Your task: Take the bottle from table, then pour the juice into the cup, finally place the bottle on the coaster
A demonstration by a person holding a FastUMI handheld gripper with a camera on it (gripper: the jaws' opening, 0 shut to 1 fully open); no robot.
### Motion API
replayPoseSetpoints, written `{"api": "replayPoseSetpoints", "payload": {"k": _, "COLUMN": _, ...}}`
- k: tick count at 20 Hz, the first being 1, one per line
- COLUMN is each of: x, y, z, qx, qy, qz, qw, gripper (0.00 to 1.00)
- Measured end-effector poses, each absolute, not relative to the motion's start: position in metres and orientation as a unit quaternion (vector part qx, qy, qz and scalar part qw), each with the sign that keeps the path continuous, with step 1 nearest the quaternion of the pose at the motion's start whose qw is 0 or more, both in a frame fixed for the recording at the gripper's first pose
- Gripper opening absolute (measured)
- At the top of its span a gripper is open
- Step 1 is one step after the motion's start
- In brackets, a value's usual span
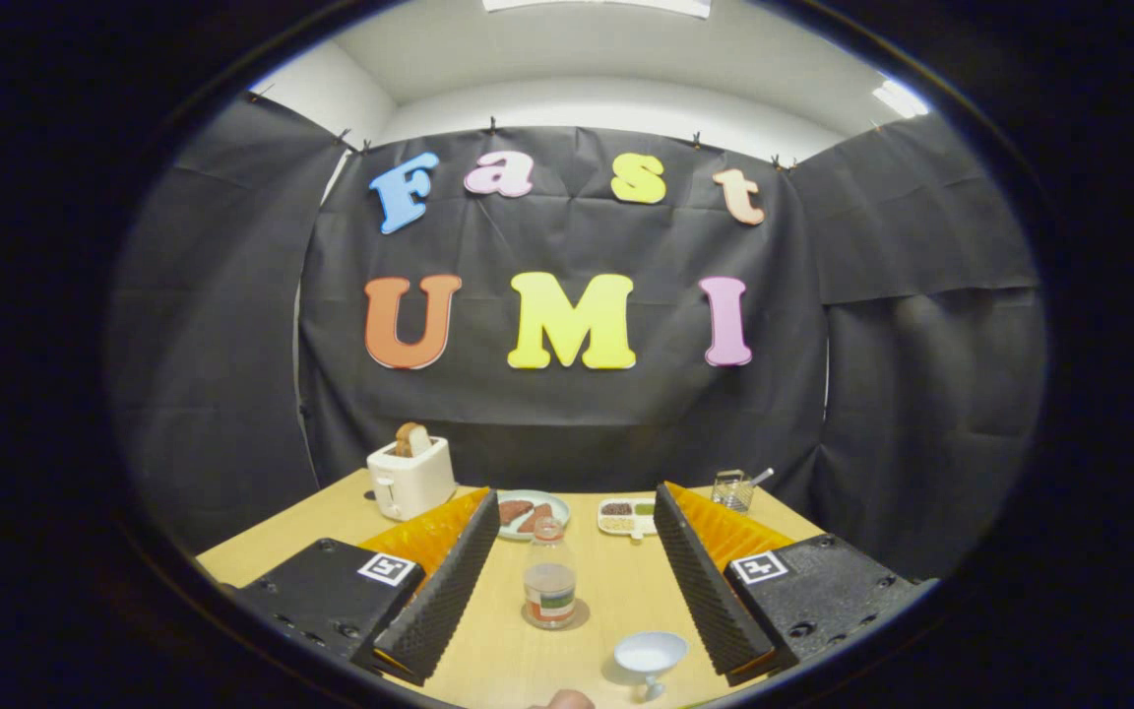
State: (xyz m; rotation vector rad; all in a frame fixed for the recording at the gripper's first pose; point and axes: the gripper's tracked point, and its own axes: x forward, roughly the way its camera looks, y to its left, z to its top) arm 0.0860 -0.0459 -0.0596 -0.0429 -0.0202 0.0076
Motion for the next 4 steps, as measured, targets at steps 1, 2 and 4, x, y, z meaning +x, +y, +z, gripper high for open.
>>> {"api": "replayPoseSetpoints", "payload": {"k": 1, "x": 0.079, "y": -0.048, "z": -0.051, "qx": -0.021, "qy": -0.012, "qz": 0.002, "qw": 1.000, "gripper": 1.00}}
{"api": "replayPoseSetpoints", "payload": {"k": 2, "x": 0.073, "y": -0.051, "z": -0.044, "qx": -0.022, "qy": -0.012, "qz": 0.000, "qw": 1.000, "gripper": 1.00}}
{"api": "replayPoseSetpoints", "payload": {"k": 4, "x": 0.062, "y": -0.059, "z": -0.033, "qx": -0.020, "qy": -0.002, "qz": -0.006, "qw": 1.000, "gripper": 1.00}}
